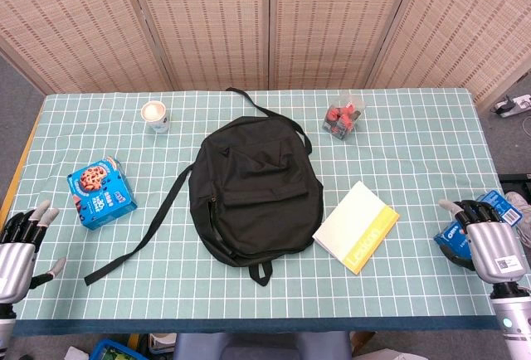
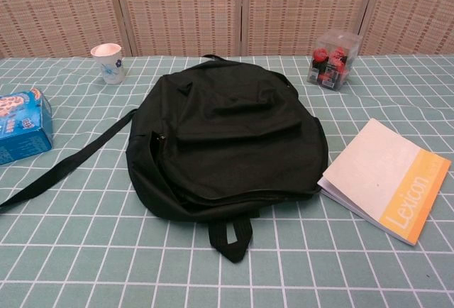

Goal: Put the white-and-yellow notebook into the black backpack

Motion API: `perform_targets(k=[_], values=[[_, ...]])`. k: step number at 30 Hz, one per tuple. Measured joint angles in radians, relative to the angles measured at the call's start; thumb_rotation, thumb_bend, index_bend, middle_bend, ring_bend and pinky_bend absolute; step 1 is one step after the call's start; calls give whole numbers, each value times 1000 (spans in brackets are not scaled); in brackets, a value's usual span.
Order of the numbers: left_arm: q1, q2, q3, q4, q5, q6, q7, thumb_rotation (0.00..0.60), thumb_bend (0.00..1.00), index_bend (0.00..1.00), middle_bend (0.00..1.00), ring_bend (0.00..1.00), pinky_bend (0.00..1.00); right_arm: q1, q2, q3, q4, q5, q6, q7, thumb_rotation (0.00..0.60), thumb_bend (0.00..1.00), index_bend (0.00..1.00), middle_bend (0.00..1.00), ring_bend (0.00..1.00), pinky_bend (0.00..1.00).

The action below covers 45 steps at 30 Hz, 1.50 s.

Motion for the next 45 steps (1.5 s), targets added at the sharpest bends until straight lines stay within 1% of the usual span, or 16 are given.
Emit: perform_targets(k=[14,20,26,30,35,39,45], values=[[4,8,2,-26,-3,2,16,600,256,134,52,99,74,15,2,-5,25,-40,-3,25,600,153,228,270,193,185],[9,14,1,-38,-3,11,20,600,256,134,52,99,74,60,3,-27,49,-89,-75,40,600,153,228,269,193,186],[16,24,3,-48,-11,11,19,600,256,133,52,99,74,129,-20,-42,86,-131,-168,33,600,153,228,269,194,205],[23,28,7,-52,-14,14,11,600,256,132,52,102,74,177,-67,-52,126,-147,-229,39,600,118,228,269,194,205],[29,32,10,-53,-12,19,3,600,256,131,52,102,74,207,-146,-63,202,-158,-269,47,600,48,228,269,180,205],[36,34,10,-51,-14,26,-3,600,256,131,52,103,74,226,-207,-72,272,-158,-294,62,600,34,240,269,171,205],[41,31,11,-50,-16,29,-9,600,256,131,52,103,74,245,-274,-77,366,-151,-308,85,600,33,253,269,171,205]])
